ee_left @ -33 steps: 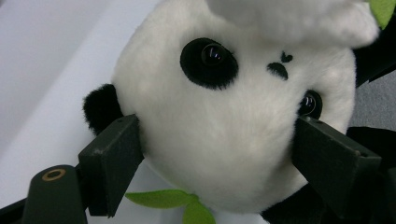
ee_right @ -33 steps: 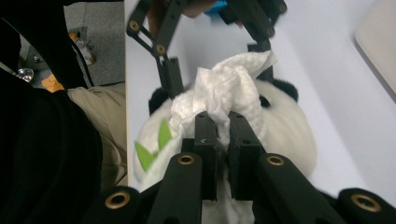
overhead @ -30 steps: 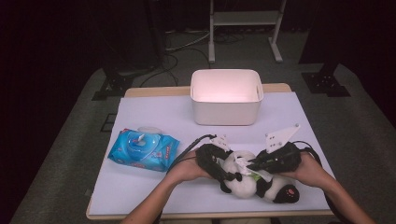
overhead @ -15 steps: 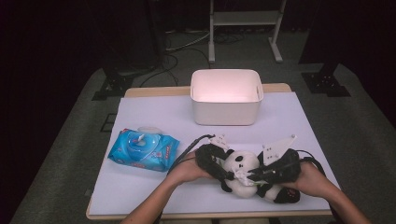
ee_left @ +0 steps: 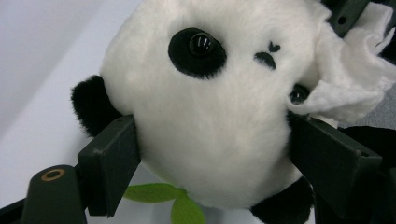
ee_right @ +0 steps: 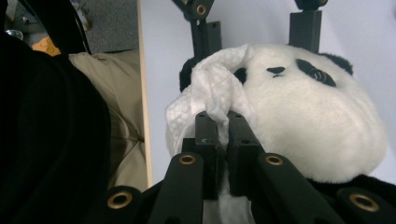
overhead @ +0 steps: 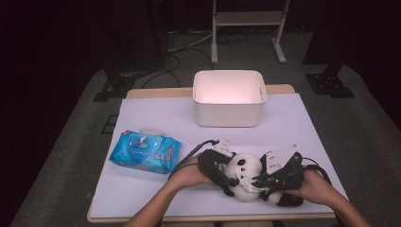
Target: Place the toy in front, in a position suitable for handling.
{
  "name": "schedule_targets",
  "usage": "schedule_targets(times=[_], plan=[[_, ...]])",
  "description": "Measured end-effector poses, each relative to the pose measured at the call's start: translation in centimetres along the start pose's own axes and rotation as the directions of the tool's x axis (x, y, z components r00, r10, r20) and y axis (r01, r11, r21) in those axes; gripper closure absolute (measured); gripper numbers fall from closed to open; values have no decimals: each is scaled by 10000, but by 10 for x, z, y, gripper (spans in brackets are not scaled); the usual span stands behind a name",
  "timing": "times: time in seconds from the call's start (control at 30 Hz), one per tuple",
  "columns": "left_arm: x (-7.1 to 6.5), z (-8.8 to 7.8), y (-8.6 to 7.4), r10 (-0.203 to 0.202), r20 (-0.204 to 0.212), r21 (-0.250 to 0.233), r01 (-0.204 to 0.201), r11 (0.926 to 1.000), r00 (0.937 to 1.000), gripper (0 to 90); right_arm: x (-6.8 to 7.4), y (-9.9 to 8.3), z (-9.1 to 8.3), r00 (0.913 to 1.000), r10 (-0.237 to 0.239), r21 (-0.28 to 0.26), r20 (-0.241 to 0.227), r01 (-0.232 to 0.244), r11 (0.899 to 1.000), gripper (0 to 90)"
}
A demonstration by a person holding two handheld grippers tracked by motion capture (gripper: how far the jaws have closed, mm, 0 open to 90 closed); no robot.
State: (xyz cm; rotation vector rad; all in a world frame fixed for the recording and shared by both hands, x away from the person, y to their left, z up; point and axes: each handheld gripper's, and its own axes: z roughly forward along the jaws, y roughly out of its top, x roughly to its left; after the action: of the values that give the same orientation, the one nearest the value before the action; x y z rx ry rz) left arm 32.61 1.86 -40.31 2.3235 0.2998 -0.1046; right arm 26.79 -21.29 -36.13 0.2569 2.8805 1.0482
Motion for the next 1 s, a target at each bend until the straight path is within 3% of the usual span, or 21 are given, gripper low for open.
schedule_targets(times=[0.27,0.4,0.67,1.0], plan=[[0,-5,-10,156,-221,-279,-162,9995,9996,170,-7,8,2,9990,-367,62,253,366,9993,840],[-2,-5,-16,213,-282,-283,-221,9994,9994,170,-16,9,-2,9989,-295,-31,370,296,9996,840],[1,-2,-11,207,-382,-298,-218,9993,9991,208,-25,15,-4,9988,-157,54,470,155,9999,840],[3,-1,-5,168,-402,-197,-176,9997,9991,216,-23,37,2,9956,-770,725,542,730,9947,839]])
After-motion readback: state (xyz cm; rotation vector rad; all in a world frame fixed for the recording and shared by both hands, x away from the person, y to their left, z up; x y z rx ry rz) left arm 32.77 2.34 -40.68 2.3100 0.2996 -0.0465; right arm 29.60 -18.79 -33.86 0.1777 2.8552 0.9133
